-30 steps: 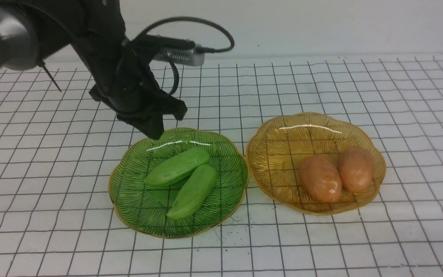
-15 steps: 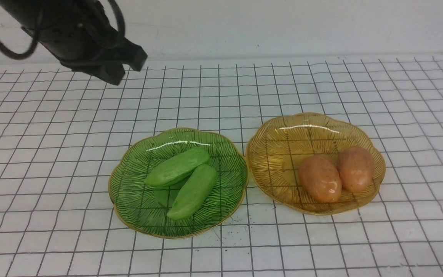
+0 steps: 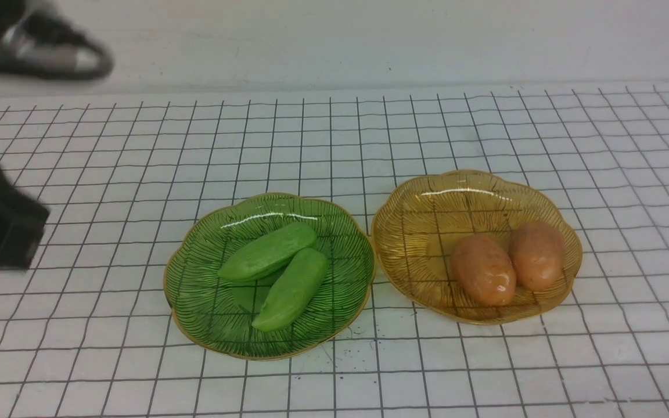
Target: Put different types of vegetables on the plate.
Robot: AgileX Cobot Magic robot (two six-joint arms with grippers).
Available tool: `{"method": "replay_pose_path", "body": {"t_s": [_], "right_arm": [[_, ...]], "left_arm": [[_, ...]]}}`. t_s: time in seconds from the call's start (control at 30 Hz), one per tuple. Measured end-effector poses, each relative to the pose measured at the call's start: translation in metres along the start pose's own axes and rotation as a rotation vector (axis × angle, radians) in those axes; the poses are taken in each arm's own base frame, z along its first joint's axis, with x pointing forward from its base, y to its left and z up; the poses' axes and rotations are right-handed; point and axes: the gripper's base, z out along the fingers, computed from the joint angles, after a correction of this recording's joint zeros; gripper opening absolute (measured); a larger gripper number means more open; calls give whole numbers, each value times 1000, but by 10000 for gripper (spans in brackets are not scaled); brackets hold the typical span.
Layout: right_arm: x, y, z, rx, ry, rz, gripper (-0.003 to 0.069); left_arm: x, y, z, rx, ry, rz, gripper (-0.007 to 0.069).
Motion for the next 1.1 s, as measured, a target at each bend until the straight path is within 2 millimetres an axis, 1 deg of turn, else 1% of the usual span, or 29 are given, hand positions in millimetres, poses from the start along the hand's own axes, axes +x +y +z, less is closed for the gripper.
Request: {"method": "replay_pose_path", "body": {"t_s": [0.07,0.1,0.13,0.17,0.2,0.27,0.3,0.33,0.37,0.47,0.73,0.9,1.03,1.1], "right_arm": [[0,0,0,0,0,0,-14],[0,0,0,0,0,0,-14],[0,0,0,0,0,-1,-14],[0,0,0,0,0,-1,-14],[0,0,0,1,0,-1,-14],[0,0,0,1,0,-1,-14],[0,0,0,1,0,-1,-14],[0,0,0,1,0,-1,-14],[0,0,0,1,0,-1,-14],[0,0,0,1,0,-1,-14],[0,0,0,1,0,-1,-14],[0,0,0,1,0,-1,-14],[0,0,0,1,0,-1,-14],[0,0,0,1,0,-1,-14]], "left_arm": [[21,-4,5,17,-56,-11,-8],[30,-6,6,25,-114,-18,-8],[38,-8,12,39,-130,-27,-8],[43,-10,14,51,-177,-38,-8],[52,-13,22,67,-199,-52,-8],[64,-16,31,95,-277,-84,-8],[69,-18,37,111,-290,-102,-8],[72,-19,40,125,-324,-121,-8],[77,-20,47,138,-336,-140,-8],[88,-23,60,169,-368,-192,-8],[111,-27,90,207,-285,-257,-8],[115,-28,94,210,-275,-268,-8],[112,-27,94,200,-311,-270,-8],[108,-25,93,188,-362,-246,-8]]}}
